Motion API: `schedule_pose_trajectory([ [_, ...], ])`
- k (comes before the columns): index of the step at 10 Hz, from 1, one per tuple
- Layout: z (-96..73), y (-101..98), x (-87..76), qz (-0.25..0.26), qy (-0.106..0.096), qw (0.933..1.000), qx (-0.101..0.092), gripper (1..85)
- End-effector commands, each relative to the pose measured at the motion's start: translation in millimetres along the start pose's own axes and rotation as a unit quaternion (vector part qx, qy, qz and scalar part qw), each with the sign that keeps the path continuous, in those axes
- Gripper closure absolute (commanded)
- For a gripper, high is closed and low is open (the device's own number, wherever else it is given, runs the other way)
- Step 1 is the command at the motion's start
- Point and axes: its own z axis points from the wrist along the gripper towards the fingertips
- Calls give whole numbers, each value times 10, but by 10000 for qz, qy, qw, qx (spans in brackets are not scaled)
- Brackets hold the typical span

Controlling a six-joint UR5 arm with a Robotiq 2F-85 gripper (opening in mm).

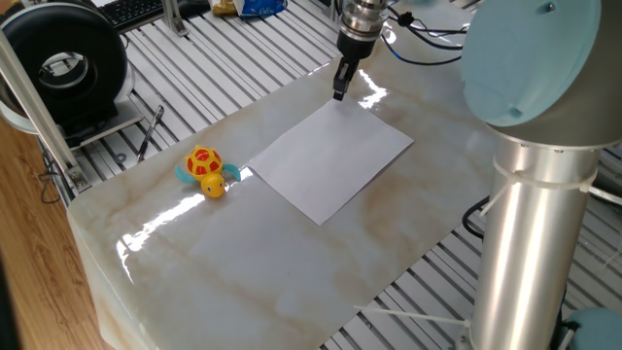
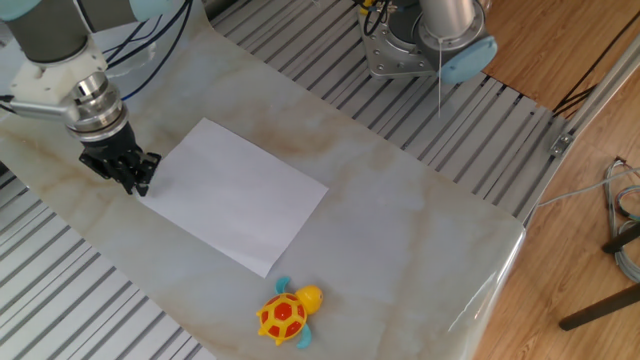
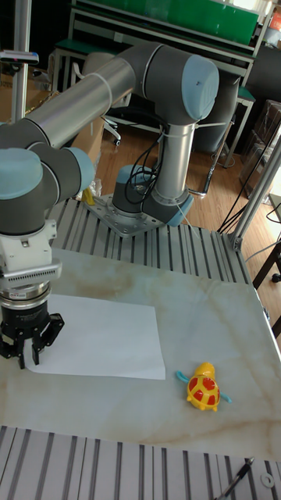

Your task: Flip over and spread out the paper that is laid flat on the table

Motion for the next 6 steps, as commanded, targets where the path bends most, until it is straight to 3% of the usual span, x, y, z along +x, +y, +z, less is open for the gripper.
schedule_pose_trajectory([
  [1,-23,22,-41,80,-84,9999,-55,843],
  [3,-76,73,-70,96,-136,9998,-123,843],
  [6,-346,188,-94,202,-71,9997,-148,843],
])
